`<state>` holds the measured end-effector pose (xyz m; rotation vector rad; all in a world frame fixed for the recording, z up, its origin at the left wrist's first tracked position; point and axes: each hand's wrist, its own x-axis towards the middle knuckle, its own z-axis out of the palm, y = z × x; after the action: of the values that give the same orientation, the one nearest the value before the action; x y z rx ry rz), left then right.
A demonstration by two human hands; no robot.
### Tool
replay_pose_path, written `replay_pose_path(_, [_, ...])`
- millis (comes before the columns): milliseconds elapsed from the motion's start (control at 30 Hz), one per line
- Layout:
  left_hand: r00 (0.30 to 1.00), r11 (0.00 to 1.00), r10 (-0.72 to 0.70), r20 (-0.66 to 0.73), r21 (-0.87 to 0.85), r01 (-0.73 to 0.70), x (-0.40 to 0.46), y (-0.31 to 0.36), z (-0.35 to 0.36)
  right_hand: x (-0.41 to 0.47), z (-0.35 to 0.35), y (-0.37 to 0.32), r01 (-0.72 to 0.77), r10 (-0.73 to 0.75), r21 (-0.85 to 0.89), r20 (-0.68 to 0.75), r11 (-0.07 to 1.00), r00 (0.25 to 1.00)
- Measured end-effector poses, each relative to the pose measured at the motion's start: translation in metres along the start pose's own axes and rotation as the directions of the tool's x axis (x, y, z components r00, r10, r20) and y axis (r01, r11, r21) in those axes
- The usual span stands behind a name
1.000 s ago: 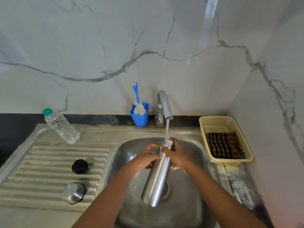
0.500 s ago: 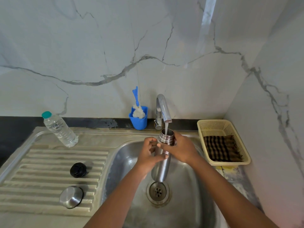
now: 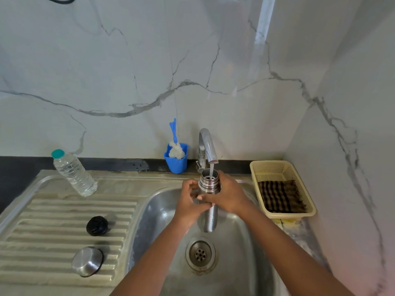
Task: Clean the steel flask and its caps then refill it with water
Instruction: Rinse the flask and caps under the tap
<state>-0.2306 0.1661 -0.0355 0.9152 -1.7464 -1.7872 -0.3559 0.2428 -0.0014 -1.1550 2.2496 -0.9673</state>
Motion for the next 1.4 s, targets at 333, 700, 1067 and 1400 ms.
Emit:
replay_pose_path(333, [0.999,0.999,0.023,-0.024,0.036,-0.023,-0.006,0.005,0.000,-0.006,0.000,-0.007,-0.009,0.007,0.052,0.035,0.999,0.999])
replay_pose_path(700, [0.995,0.996,0.078,-0.058,0.037,-0.076,-0.006,-0.001,0.002,-0.008,0.006,-0.010,-0.005,0.005,0.067,-0.007,0.998,1.000])
replay_pose_path(1067, [0.996,0.982,-0.009,0.087,0.189,-0.008,0.007,-0.002,-0.016,-0.008,0.002,-0.006,-0.042,0.047,0.042,-0.128,0.998,0.991])
replay_pose_path(1400, [0.996,0.994,0.080,-0.031,0.081,-0.078,0.005,0.010,-0.011,-0.005,0.003,-0.014,0.042,-0.040,0.011,-0.164,0.999,0.986])
